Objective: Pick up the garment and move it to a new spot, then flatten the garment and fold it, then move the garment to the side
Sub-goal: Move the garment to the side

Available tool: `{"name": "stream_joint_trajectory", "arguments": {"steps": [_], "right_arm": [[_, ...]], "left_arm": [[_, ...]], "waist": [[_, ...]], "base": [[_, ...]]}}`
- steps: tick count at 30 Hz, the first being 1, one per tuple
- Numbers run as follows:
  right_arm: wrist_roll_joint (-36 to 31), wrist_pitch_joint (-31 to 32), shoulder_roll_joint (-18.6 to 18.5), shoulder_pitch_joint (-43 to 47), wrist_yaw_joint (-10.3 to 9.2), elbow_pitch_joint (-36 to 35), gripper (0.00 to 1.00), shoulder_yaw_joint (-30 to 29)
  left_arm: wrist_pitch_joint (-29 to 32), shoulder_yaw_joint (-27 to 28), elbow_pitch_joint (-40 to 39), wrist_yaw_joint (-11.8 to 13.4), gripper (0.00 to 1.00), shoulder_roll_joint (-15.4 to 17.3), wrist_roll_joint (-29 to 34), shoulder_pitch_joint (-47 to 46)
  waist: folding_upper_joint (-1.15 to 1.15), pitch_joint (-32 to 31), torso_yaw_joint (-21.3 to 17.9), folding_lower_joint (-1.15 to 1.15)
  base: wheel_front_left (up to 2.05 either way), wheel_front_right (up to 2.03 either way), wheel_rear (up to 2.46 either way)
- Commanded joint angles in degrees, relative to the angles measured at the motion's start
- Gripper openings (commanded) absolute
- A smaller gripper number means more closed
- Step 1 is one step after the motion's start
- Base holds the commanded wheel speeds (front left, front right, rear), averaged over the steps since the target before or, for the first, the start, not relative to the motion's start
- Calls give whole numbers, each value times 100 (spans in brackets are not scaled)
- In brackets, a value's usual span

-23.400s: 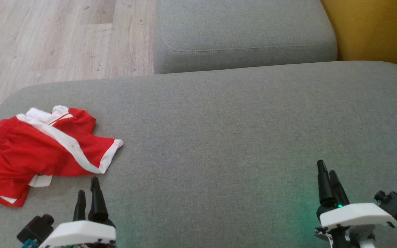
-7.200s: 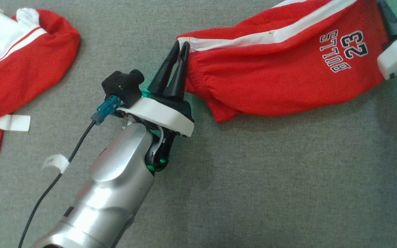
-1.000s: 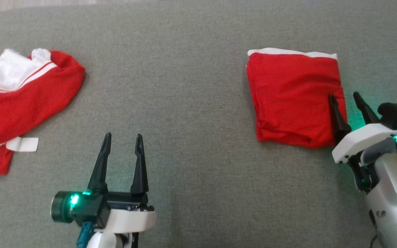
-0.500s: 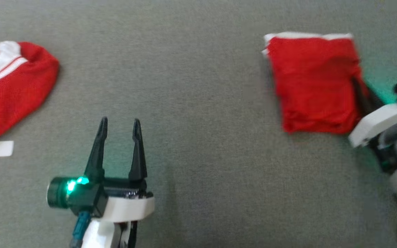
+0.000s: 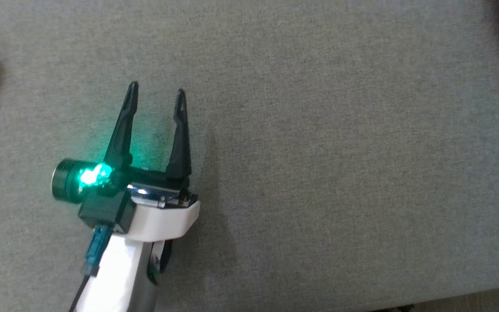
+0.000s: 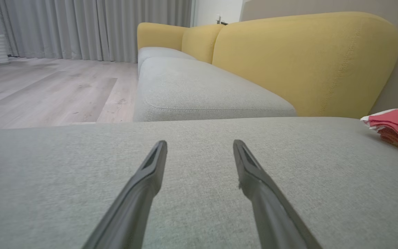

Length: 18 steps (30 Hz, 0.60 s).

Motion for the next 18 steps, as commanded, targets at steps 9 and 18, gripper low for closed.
{"name": "stream_joint_trajectory", "arguments": {"steps": [9,18], "right_arm": [[-1563,69,-304,92,18,-267,100,-1081],[-2171,-530,1745,760,18,-840,100,-1218]], "left_arm": [[-28,38,-102,-71,100,25,36,-305],[-28,233,133,123,100,25,-232,418]], "waist": [[0,31,85,-2],[0,-1186,139,-2]], "base": [[0,0,0],[0,0,0]]}}
